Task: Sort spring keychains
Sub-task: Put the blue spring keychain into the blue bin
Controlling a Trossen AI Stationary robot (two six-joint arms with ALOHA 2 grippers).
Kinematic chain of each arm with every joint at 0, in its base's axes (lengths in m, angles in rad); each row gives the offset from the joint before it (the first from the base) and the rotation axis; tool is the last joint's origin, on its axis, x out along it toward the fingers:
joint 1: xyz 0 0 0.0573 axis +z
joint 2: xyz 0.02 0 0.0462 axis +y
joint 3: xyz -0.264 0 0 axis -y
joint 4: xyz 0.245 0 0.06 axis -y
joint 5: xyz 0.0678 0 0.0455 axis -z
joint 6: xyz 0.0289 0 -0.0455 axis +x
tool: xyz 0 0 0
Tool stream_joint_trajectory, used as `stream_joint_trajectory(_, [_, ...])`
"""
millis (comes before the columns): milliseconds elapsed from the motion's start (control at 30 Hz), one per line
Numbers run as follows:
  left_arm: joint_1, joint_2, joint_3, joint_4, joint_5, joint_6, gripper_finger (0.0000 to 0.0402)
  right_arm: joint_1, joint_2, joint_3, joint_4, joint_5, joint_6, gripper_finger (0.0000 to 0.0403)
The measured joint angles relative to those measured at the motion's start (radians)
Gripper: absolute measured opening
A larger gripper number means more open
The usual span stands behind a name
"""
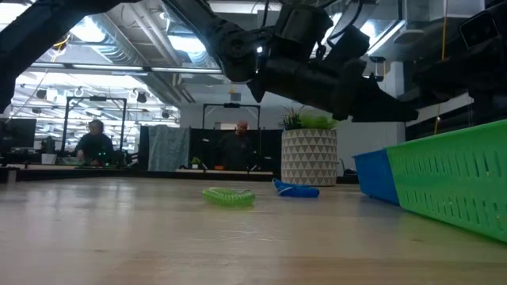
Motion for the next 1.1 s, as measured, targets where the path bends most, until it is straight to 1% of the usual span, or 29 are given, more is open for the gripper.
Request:
stream_joint_trajectory(100, [0.004, -0.008, 0.003, -0.039, 0.002, -0.003, 0.0155, 0.000, 0.000, 0.000, 0.000, 0.000, 0.000, 0.0136])
stream_joint_trajectory(200, [0.015, -0.052, 0.003, -0.127, 0.006, 0.008, 0.0168, 0.000, 0.000, 0.000, 0.000, 0.000, 0.000, 0.0136])
stream_joint_trajectory(467, [0.069, -0.168, 0.005, -0.483, 0.008, 0.064, 0.0162, 0.000, 0.000, 0.000, 0.000, 0.000, 0.000, 0.0136])
stream_joint_trajectory(567, [0.089, -0.171, 0.003, -0.597, 0.050, 0.068, 0.0159, 0.000, 0.000, 0.000, 0.000, 0.000, 0.000, 0.0136])
stream_joint_trajectory(633, [0.099, -0.171, -0.024, -0.598, 0.099, 0.062, 0.0159, 0.000, 0.000, 0.000, 0.000, 0.000, 0.000, 0.0136])
stream_joint_trajectory(700, [0.108, -0.171, -0.065, -0.543, 0.128, 0.047, 0.0159, 0.000, 0.000, 0.000, 0.000, 0.000, 0.000, 0.0136])
stream_joint_trajectory(767, [0.116, -0.188, -0.097, -0.530, 0.129, 0.021, 0.0159, 0.000, 0.000, 0.000, 0.000, 0.000, 0.000, 0.0136])
stream_joint_trajectory(933, [0.132, -0.265, -0.167, -0.483, 0.120, 0.015, 0.0155, 0.000, 0.000, 0.000, 0.000, 0.000, 0.000, 0.0136])
stream_joint_trajectory(1000, [0.136, -0.301, -0.220, -0.473, 0.120, 0.015, 0.0152, 0.000, 0.000, 0.000, 0.000, 0.000, 0.000, 0.0136])
stream_joint_trajectory(1100, [0.140, -0.358, -0.301, -0.388, 0.115, 0.015, 0.0147, 0.000, 0.000, 0.000, 0.000, 0.000, 0.000, 0.0136])
